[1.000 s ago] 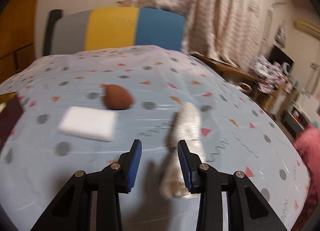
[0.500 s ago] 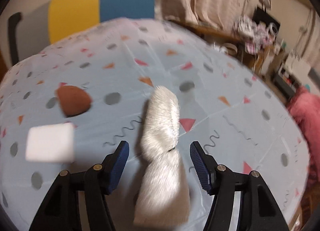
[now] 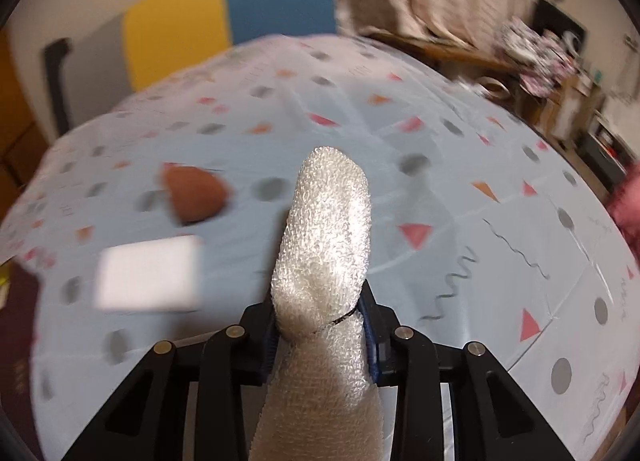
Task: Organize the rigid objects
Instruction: 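Carry the white mesh pouf into the gold tray with the right gripper and release it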
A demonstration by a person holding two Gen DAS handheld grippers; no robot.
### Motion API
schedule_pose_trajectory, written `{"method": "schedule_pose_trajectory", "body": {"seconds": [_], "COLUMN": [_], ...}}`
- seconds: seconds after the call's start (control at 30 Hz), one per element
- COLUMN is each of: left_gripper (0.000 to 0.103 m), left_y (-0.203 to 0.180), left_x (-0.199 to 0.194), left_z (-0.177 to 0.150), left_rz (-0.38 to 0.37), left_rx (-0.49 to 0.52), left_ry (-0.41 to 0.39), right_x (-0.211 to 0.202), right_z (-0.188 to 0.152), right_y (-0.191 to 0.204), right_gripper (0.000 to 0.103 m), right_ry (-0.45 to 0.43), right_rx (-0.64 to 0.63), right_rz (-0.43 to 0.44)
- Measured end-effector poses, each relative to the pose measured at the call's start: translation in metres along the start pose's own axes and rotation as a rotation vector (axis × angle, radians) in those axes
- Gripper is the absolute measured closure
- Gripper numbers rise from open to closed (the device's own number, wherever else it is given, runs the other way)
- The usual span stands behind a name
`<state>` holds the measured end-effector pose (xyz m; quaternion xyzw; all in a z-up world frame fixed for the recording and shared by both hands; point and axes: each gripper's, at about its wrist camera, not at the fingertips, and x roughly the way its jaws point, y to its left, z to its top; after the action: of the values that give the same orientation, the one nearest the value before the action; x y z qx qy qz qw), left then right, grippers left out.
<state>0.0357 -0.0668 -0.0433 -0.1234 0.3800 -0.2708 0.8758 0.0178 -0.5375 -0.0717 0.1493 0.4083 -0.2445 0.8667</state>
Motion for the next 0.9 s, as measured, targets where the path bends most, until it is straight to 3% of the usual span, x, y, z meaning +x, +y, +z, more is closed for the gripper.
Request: {"method": "schedule_pose_trajectory", "body": {"seconds": [0.27,0.43,0.57,0.73,0.9], "left_gripper": [0.044,0.044,0.044,0.044,0.044], "left_y": [0.006,0.018,0.03,0.046,0.066], "left_x": [-0.009,-0.021,-0.028,-0.041,-0.053], "left_z": [-0.004,-0.004,-0.005,-0.004,-0.005], "left_rz": [0.006,0.02,0.032,0.053,0.086], "left_rx": [-0.013,-0.034,-0.059,-0.092,-0.138], "left_ry": [-0.008,-0.03,-0.045,-0.073,-0.102], "right_x": [-0.067,-0.088,-0.088,-0.072,-0.051], "right_z": [-0.003,-0.016,-0.025,-0.047,-0.056], "right_y": [0.128,0.219,0.282,0.34,0.367], "right_gripper": [0.068,0.068,0.068,0.068,0.065], "right_ry": [-0.07,-0.052,0.051,0.209,0.269], "right_rx": [-0.219,-0.395,-0.444,-0.406,-0.301], "right_rz": [0.33,0.439,0.516,0.573,0.598]}}
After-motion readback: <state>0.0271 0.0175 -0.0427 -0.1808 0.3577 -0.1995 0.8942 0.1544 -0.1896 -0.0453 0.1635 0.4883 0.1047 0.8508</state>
